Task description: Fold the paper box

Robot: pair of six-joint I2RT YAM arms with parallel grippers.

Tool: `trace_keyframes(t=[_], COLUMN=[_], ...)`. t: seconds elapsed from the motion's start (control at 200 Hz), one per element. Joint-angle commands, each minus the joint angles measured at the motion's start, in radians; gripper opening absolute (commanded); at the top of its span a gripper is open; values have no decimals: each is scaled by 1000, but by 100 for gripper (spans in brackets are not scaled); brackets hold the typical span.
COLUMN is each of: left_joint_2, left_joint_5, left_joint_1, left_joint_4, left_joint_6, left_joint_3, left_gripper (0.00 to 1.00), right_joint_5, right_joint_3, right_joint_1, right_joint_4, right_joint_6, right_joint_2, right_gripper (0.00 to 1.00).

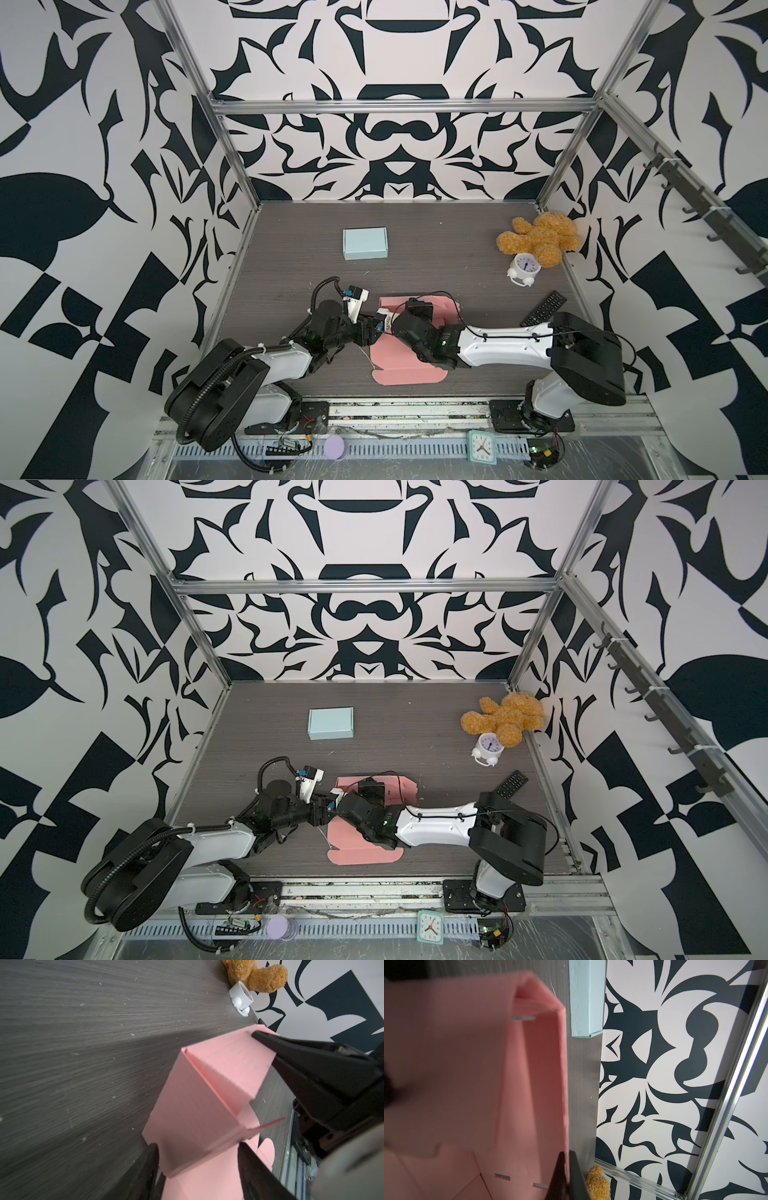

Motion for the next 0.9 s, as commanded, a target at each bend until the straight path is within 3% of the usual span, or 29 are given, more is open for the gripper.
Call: trace_keyframes(t=[0.0,0.42,0.895], left_joint_2=[-13,-13,30], left_joint_5=[-38,-107,-233], left_joint_1=[-11,-11,-49], left_joint_4=[38,75,104], left_joint_6=[12,33,118], left_joint_3=[-18,-11,1], left_gripper=[63,52,40], right_joint_5=[9,23,25], right_joint_3=[-7,-15,40], right_joint_1=[13,41,76], right_joint_4=[37,43,-68], right_joint_6=[1,3,120], right_joint_2=[-10,-23,-7], right_gripper=[0,0,3])
